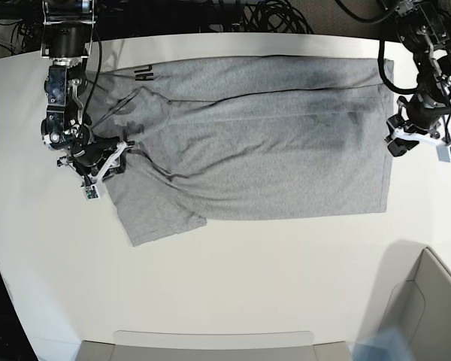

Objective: Fold the T-shirt properly
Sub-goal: 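Reach both grippers to the shirt's opposite edge corners and grasp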

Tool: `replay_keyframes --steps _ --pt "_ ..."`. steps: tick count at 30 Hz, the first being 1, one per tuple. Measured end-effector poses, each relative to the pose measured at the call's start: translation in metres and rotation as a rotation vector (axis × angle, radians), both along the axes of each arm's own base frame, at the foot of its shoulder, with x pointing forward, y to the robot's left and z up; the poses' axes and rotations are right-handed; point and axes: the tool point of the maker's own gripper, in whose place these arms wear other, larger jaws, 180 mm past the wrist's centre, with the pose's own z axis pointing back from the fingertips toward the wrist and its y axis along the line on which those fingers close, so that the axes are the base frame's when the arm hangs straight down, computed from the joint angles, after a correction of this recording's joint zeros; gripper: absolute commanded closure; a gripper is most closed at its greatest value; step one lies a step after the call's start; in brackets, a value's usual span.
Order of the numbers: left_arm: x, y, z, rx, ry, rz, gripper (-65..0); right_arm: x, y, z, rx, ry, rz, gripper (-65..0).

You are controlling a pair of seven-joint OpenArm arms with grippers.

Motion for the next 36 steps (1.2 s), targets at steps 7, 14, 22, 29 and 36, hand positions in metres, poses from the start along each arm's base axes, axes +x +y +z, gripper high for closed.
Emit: replay_keyframes --steps 7,14,22,29,36 --pt "0.000 0.000 0.000 0.000 0.000 0.000 -20.5 0.058 0.009 0.080 0.011 -0.261 0.014 -22.2" --pt "-0.002 0.000 -0.002 -0.002 0.008 0.000 -20.5 0.114 -0.016 0.059 0.068 -0.156 -0.080 -22.2" --pt "0.001 -0.007 -0.004 -0.010 0.009 -0.020 -20.5 0.134 -0.032 0.017 0.175 -0.128 -0.196 -22.2" --pt "0.000 -0.011 -0.007 -0.025 0.010 -0.014 -20.5 0.128 -0.024 0.003 0.194 -0.101 -0.200 -22.2" --pt "0.000 -0.012 -0.006 -0.026 0.008 -0.015 -20.5 0.126 0.018 0.001 0.255 -0.091 -0.085 -22.2"
